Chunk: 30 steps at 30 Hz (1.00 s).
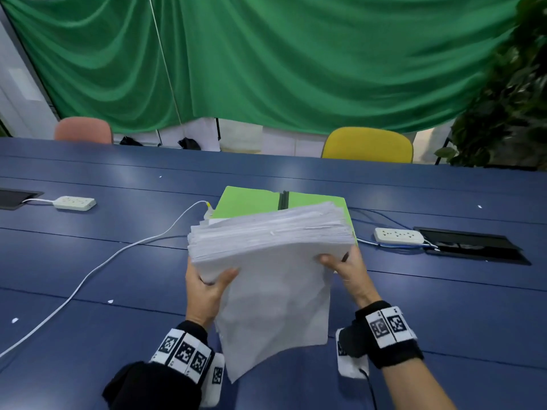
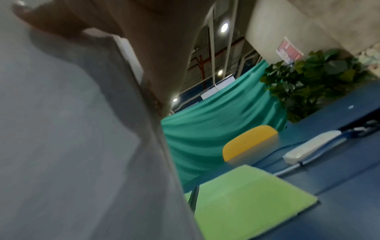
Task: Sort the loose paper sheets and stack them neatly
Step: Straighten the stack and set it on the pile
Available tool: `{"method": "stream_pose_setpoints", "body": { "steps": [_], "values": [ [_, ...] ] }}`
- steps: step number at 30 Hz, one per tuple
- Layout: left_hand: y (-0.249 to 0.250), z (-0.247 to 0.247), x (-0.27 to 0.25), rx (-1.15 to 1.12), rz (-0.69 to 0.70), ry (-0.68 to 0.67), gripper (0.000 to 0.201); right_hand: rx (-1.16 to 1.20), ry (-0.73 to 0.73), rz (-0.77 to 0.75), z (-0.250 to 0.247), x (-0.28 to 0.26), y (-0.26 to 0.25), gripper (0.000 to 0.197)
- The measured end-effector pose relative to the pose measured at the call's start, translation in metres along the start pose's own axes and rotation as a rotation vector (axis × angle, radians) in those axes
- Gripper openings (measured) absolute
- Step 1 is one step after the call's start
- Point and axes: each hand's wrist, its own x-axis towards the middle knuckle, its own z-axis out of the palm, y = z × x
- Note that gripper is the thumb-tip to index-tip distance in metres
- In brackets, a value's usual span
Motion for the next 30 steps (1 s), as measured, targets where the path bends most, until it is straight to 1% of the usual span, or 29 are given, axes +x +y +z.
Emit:
{"method": "stream_pose_setpoints", "body": {
  "steps": [1, 2, 5, 6, 8, 9, 10, 11, 13, 16, 17, 19, 20, 22, 24, 25, 28, 30],
  "values": [
    [0.006, 0.001, 0.001, 0.007, 0.002, -0.019, 0.082, 0.004, -0.011, -0.014, 0.001, 0.002, -0.006, 0.109],
    [0.01, 0.003, 0.003, 0.012, 0.014, -0.033, 0.087, 0.016, -0.024, -0.035, 0.004, 0.005, -0.01, 0.11],
    [0.023, 0.004, 0.008, -0.024, 0.072, -0.04, 0.112, 0.004, -0.053, -0.107, 0.009, 0.013, -0.026, 0.117],
    [0.026, 0.004, 0.01, -0.032, 0.084, -0.038, 0.111, 0.002, -0.065, -0.118, 0.008, 0.016, -0.029, 0.117],
    [0.031, 0.006, 0.009, -0.007, 0.127, -0.028, 0.094, -0.002, -0.093, -0.111, 0.005, 0.02, -0.031, 0.121],
    [0.035, 0.007, 0.009, 0.008, 0.159, -0.015, 0.095, -0.018, -0.106, -0.107, 0.004, 0.02, -0.031, 0.121],
    [0.036, 0.009, 0.009, 0.018, 0.195, -0.013, 0.099, -0.028, -0.117, -0.102, 0.002, 0.02, -0.029, 0.118],
    [0.037, 0.01, 0.009, 0.022, 0.211, -0.013, 0.102, -0.023, -0.119, -0.085, 0.002, 0.018, -0.026, 0.113],
    [0.034, 0.012, 0.009, 0.019, 0.236, -0.023, 0.094, 0.001, -0.109, -0.033, 0.0, 0.014, -0.017, 0.097],
    [0.029, 0.014, 0.01, 0.023, 0.227, 0.013, 0.078, -0.004, -0.107, 0.042, 0.0, 0.013, -0.003, 0.083],
    [0.028, 0.015, 0.009, 0.021, 0.213, 0.023, 0.076, -0.017, -0.087, 0.065, 0.0, 0.012, 0.002, 0.072],
    [0.025, 0.02, 0.008, 0.014, 0.177, 0.059, 0.069, -0.044, -0.045, 0.08, 0.002, 0.011, 0.009, 0.037],
    [0.025, 0.022, 0.008, 0.015, 0.147, 0.088, 0.062, -0.051, -0.014, 0.082, 0.006, 0.01, 0.011, 0.03],
    [0.024, 0.027, 0.008, 0.052, 0.115, 0.18, 0.047, -0.054, 0.062, 0.059, 0.012, 0.008, 0.016, 0.029],
    [0.027, 0.035, 0.007, 0.096, 0.144, 0.254, 0.032, -0.024, 0.152, -0.002, 0.02, 0.004, 0.013, 0.028],
    [0.031, 0.039, 0.006, 0.105, 0.165, 0.279, 0.028, -0.018, 0.189, -0.044, 0.024, 0.002, 0.01, 0.028],
    [0.046, 0.055, 0.0, 0.09, 0.267, 0.301, 0.023, -0.048, 0.263, -0.197, 0.037, -0.004, -0.003, 0.026],
    [0.054, 0.064, -0.005, 0.054, 0.331, 0.308, 0.023, -0.039, 0.293, -0.278, 0.041, -0.005, -0.01, 0.029]
  ]
}}
